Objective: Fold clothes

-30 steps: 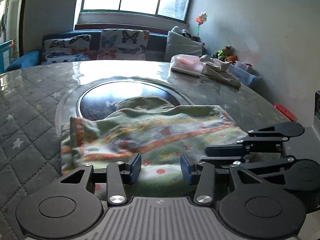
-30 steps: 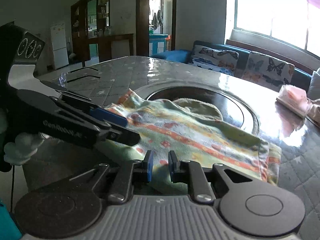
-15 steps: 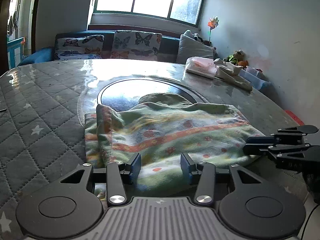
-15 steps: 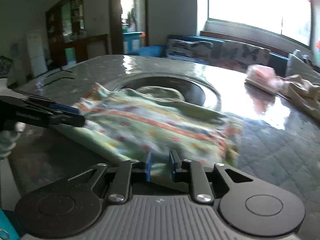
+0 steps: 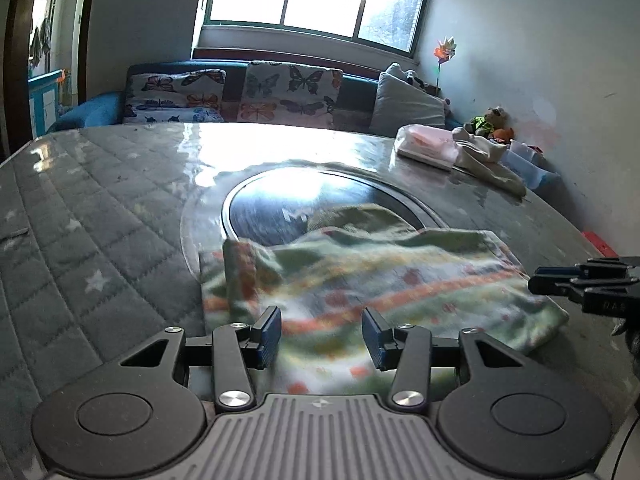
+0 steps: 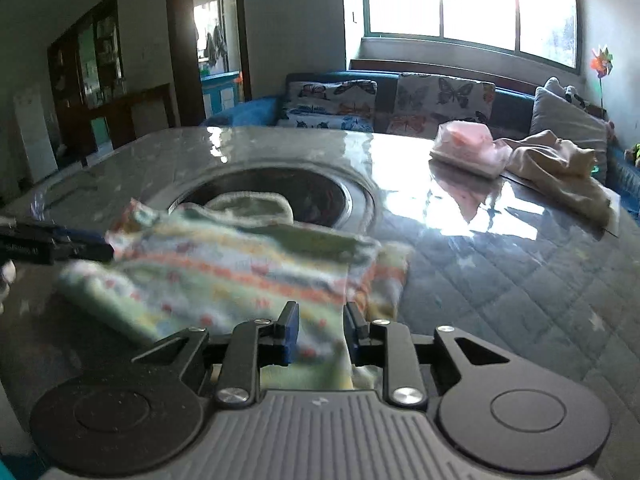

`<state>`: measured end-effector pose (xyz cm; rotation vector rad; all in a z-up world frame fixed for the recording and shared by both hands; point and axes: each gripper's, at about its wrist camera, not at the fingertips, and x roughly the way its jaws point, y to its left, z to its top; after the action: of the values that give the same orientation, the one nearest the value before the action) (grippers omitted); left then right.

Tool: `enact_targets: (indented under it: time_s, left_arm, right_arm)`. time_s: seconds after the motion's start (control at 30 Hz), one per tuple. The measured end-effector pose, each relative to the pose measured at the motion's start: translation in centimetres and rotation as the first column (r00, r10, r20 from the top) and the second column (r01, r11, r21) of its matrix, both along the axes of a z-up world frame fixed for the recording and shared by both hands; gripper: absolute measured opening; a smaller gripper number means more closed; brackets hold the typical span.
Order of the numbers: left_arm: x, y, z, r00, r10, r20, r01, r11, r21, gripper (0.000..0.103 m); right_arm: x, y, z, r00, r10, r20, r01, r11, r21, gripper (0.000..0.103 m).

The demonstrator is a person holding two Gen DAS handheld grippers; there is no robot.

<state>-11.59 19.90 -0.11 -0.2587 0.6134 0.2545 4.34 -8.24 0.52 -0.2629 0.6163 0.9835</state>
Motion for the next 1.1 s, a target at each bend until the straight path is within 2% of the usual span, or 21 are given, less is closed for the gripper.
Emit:
enact_targets:
  time_s: [0.13,0.33,0.57,0.67,0.8,1.03,1.1]
  left_arm:
    - [1.5,1.2,0.0,1.000,0.007,-0.009,-0.007,1.000,0.005,0.048]
    - [3.3,3.6,-0.7,0.998,0.044,-0.048,-0.045,0.999,-0.010,0.049]
    - [3.6,4.3,-0.8,0.997,0.061,-0.049,-0.062,0.998,-0.020,0.049]
    - [3.7,4.2,-0.5,0.997,0.060,-0.045,-0.061,0.998,-0.016,0.049]
    - [4.1,4.2,-0.4,0.997,0.063,-0.047,-0.064,0.998,-0.014,0.049]
    - [4.6,4.6,-0.7,0.995,0.078,-0.063,-0.079,0.997,-0.014,0.049]
    - [4.7,4.7,-0.7,0.995,0.082,-0.064,-0.083,0.996,-0.014,0.049]
  right_arm:
    - [1.0,2.7,0.0,0.999,0.026,-0.023,-0.026,1.000,0.010,0.031]
    - [2.7,5.6,-0.8,0.997,0.043,-0.061,-0.044,0.999,-0.007,0.031]
    - [5.6,5.9,-1.8,0.997,-0.005,-0.074,0.003,1.000,-0.025,0.028]
    - [5.7,5.9,-1.0,0.998,-0.030,-0.052,0.029,0.999,-0.023,0.030]
    - [5.4,7.1,-0.4,0.999,-0.001,-0.033,0.000,1.000,-0.011,0.030]
    - [5.1,10.3,-1.5,0.999,0.037,-0.012,-0.038,0.998,-0.048,0.031]
    - [5.3,10.8,-2.0,1.000,0.030,0.001,-0.030,0.997,-0.073,0.036]
